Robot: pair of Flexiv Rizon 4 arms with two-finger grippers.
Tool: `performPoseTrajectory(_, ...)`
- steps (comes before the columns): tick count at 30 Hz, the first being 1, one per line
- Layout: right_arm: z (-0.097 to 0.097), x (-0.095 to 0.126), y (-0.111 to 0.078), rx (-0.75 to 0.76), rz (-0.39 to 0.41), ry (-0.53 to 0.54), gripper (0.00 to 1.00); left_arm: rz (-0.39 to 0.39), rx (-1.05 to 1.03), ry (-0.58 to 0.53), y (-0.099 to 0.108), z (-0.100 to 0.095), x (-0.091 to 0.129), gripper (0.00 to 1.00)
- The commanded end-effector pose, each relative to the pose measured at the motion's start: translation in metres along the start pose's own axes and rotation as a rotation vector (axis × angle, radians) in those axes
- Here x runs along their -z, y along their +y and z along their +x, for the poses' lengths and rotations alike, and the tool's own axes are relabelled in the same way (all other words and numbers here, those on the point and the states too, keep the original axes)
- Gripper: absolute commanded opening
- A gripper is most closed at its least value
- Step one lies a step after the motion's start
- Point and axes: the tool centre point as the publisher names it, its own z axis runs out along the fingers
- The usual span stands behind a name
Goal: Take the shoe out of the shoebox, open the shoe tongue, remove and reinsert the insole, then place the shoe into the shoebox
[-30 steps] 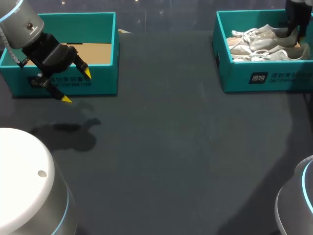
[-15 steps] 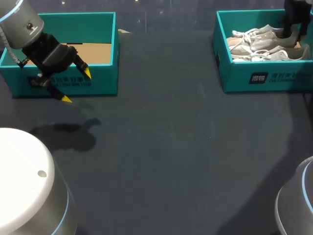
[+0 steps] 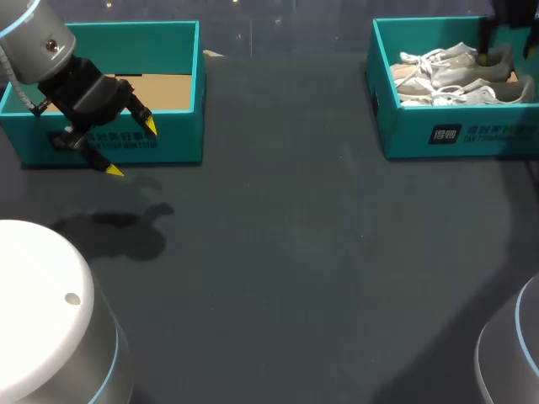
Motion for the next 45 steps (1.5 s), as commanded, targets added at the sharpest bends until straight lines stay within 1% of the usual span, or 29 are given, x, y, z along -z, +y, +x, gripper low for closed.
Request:
performPoseTrajectory(1, 0.003, 0.028, -0.021, 0.002, -0.037, -0.005, 1.0, -0.002, -0.001, 0.001, 0.0, 0.001, 0.001, 1.0)
performPoseTrajectory(4, 0.006, 0.044, -0.027, 0.009, -0.057, -0.002, 1.0, -0.002, -0.001, 0.001, 0.0, 0.001, 0.001, 1.0)
performPoseTrajectory(9, 0.01, 0.063, -0.034, 0.018, -0.075, 0.011, 1.0, -0.053, -0.021, -0.044, -0.011, 0.002, 0.023, 1.0)
performPoseTrajectory(13, 0.013, 0.078, -0.039, 0.034, -0.079, 0.026, 1.0, -0.13, 0.042, -0.025, -0.016, -0.001, 0.032, 1.0)
performPoseTrajectory(17, 0.016, 0.093, -0.045, 0.037, -0.074, 0.027, 1.0, -0.2, 0.117, -0.02, -0.021, -0.001, 0.045, 1.0)
performPoseTrajectory(20, 0.021, 0.107, -0.052, 0.037, -0.074, 0.031, 1.0, -0.278, 0.258, 0.009, -0.019, -0.005, 0.052, 1.0)
performPoseTrajectory(21, 0.023, 0.111, -0.055, 0.037, -0.073, 0.031, 1.0, -0.288, 0.312, 0.018, -0.017, -0.007, 0.054, 1.0)
performPoseTrajectory(22, 0.024, 0.115, -0.058, 0.039, -0.071, 0.032, 1.0, -0.317, 0.399, 0.029, -0.013, -0.009, 0.057, 1.0)
performPoseTrajectory(23, 0.025, 0.117, -0.059, 0.04, -0.069, 0.031, 1.0, -0.338, 0.443, 0.03, -0.011, -0.01, 0.058, 1.0)
performPoseTrajectory(24, 0.027, 0.121, -0.063, 0.04, -0.07, 0.031, 1.0, -0.364, 0.537, 0.051, -0.005, -0.013, 0.06, 1.0)
performPoseTrajectory(25, 0.029, 0.123, -0.066, 0.042, -0.073, 0.032, 1.0, -0.356, 0.602, 0.061, -0.001, -0.016, 0.061, 1.0)
performPoseTrajectory(30, 0.034, 0.133, -0.076, 0.043, -0.074, 0.029, 1.0, -0.395, 0.872, 0.086, 0.022, -0.022, 0.073, 1.0)
performPoseTrajectory(33, 0.037, 0.138, -0.083, 0.038, -0.075, 0.032, 1.0, -0.382, 0.98, 0.08, 0.033, -0.021, 0.08, 1.0)
performPoseTrajectory(37, 0.041, 0.144, -0.091, 0.029, -0.069, 0.034, 1.0, -0.398, 1.151, 0.046, 0.049, -0.02, 0.092, 1.0)
performPoseTrajectory(38, 0.041, 0.145, -0.093, 0.026, -0.066, 0.04, 1.0, -0.432, 1.199, 0.026, 0.053, -0.02, 0.095, 1.0)
performPoseTrajectory(39, 0.041, 0.146, -0.094, 0.023, -0.062, 0.042, 1.0, -0.427, 1.247, 0.011, 0.058, -0.019, 0.098, 1.0)
performPoseTrajectory(41, 0.042, 0.147, -0.097, 0.019, -0.06, 0.048, 1.0, -0.487, 1.339, -0.036, 0.07, -0.019, 0.104, 1.0)
performPoseTrajectory(43, 0.043, 0.149, -0.1, 0.018, -0.058, 0.049, 1.0, -0.493, 1.424, -0.079, 0.081, -0.017, 0.109, 1.0)
performPoseTrajectory(44, 0.044, 0.15, -0.102, 0.018, -0.057, 0.049, 1.0, -0.505, 1.444, -0.12, 0.082, -0.013, 0.112, 1.0)
performPoseTrajectory(45, 0.045, 0.151, -0.103, 0.019, -0.055, 0.048, 1.0, -0.505, 1.444, -0.12, 0.082, -0.013, 0.112, 1.0)
